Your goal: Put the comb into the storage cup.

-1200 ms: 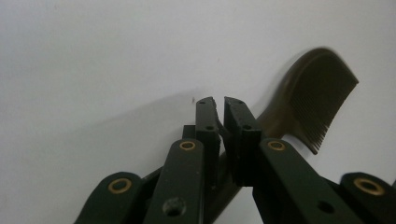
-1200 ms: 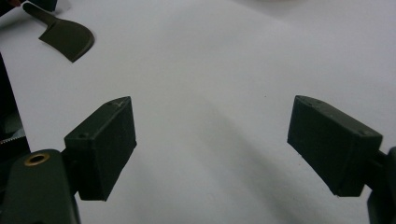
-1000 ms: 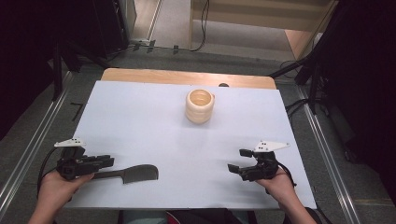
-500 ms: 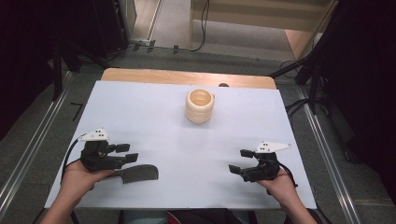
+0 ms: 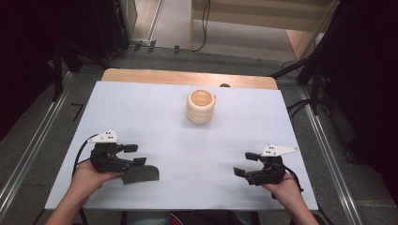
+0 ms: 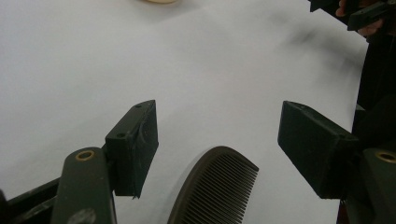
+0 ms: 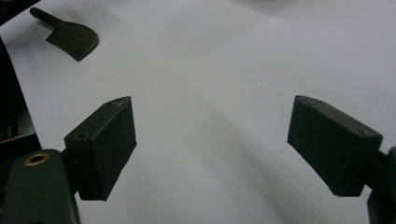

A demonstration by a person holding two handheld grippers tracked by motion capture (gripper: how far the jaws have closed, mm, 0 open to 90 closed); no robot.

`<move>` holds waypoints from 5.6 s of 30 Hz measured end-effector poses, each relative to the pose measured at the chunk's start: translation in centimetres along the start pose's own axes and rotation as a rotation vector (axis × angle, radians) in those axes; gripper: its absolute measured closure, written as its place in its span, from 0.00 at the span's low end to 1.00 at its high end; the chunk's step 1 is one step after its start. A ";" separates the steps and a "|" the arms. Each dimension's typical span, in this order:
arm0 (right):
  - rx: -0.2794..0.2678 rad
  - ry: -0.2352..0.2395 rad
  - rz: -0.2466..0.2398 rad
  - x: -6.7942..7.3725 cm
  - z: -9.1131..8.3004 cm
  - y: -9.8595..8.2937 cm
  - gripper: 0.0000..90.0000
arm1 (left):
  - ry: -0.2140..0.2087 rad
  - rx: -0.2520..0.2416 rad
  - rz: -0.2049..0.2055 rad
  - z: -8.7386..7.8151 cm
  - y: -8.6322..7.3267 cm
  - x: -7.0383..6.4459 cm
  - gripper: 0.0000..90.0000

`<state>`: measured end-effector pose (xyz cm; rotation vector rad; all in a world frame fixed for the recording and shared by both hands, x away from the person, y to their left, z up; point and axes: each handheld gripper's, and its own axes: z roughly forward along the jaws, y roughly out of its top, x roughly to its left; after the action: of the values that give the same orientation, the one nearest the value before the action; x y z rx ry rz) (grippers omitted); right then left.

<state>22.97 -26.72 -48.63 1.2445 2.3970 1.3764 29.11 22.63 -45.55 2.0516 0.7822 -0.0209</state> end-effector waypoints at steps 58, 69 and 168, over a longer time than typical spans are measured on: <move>0.013 0.035 -0.032 0.0 1.2 1.0 0.15 | 0.107 0.209 0.135 -5.6 -5.3 2.0 0.36; 0.016 0.038 -0.040 -0.1 1.3 1.1 0.15 | 0.159 0.292 0.234 -5.2 -7.0 2.2 0.52; -0.013 0.025 -0.027 0.4 0.5 0.8 0.15 | -0.166 0.000 -0.077 8.7 8.9 -3.8 0.81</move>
<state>23.47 -25.90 -48.21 1.1942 2.4082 1.4058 33.17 10.61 -42.80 1.9892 0.7565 -0.2317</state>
